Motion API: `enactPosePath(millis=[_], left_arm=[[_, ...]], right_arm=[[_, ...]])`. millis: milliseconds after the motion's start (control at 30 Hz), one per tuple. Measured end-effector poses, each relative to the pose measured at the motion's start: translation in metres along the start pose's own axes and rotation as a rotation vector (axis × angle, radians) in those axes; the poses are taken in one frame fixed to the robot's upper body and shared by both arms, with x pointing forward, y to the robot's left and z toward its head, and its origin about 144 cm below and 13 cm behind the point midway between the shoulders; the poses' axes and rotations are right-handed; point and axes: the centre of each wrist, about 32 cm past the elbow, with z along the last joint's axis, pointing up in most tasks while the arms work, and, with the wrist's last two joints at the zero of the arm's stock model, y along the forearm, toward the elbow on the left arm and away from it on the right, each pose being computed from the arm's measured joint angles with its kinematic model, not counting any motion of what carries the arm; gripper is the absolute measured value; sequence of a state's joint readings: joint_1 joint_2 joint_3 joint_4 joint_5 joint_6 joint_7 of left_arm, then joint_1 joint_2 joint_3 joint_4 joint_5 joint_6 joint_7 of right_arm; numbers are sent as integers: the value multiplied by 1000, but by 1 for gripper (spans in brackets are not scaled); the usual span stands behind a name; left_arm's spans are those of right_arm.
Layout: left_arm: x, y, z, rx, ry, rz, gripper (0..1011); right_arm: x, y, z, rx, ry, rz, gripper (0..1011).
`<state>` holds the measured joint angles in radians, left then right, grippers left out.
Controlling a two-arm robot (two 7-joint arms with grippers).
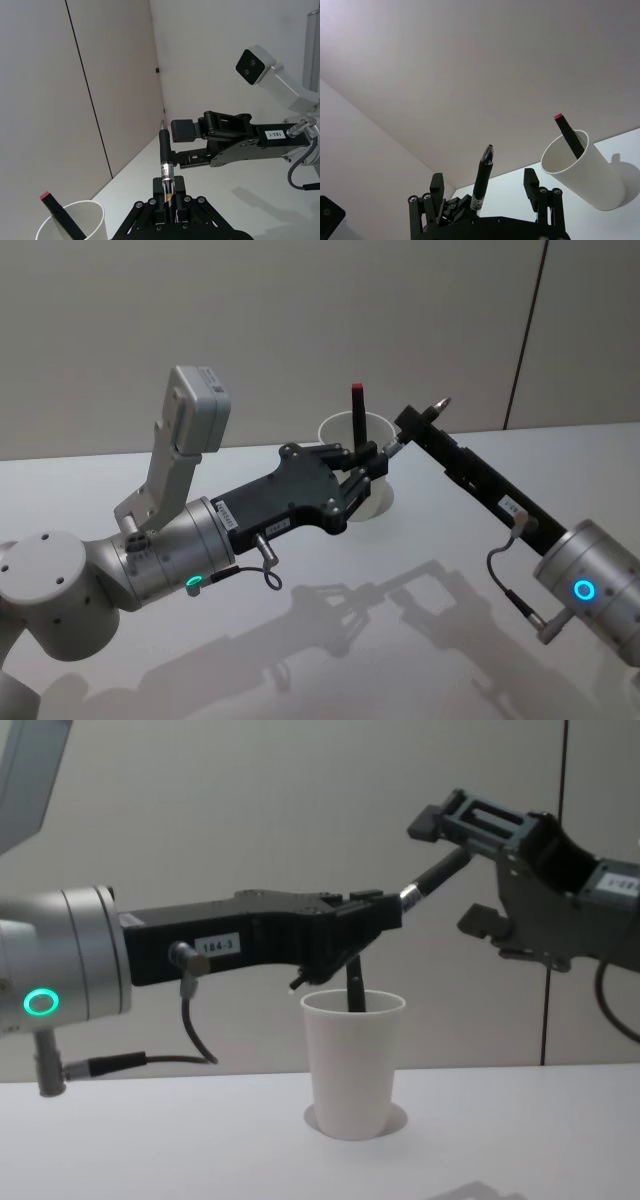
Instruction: Place the pen into the pen holder.
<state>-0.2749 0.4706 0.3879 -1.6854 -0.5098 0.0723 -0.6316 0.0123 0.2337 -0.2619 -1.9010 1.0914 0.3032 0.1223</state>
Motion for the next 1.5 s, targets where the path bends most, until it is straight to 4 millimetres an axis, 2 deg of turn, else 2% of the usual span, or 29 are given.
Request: enactPosePath(millis=[933,1500], left_arm=[[0,0,0,0,0,0,129],[0,0,0,0,0,0,129]], right_arm=[[-2,21,-12,14,21,-21,1002],[-2,23,-14,15,24,-14,1002]])
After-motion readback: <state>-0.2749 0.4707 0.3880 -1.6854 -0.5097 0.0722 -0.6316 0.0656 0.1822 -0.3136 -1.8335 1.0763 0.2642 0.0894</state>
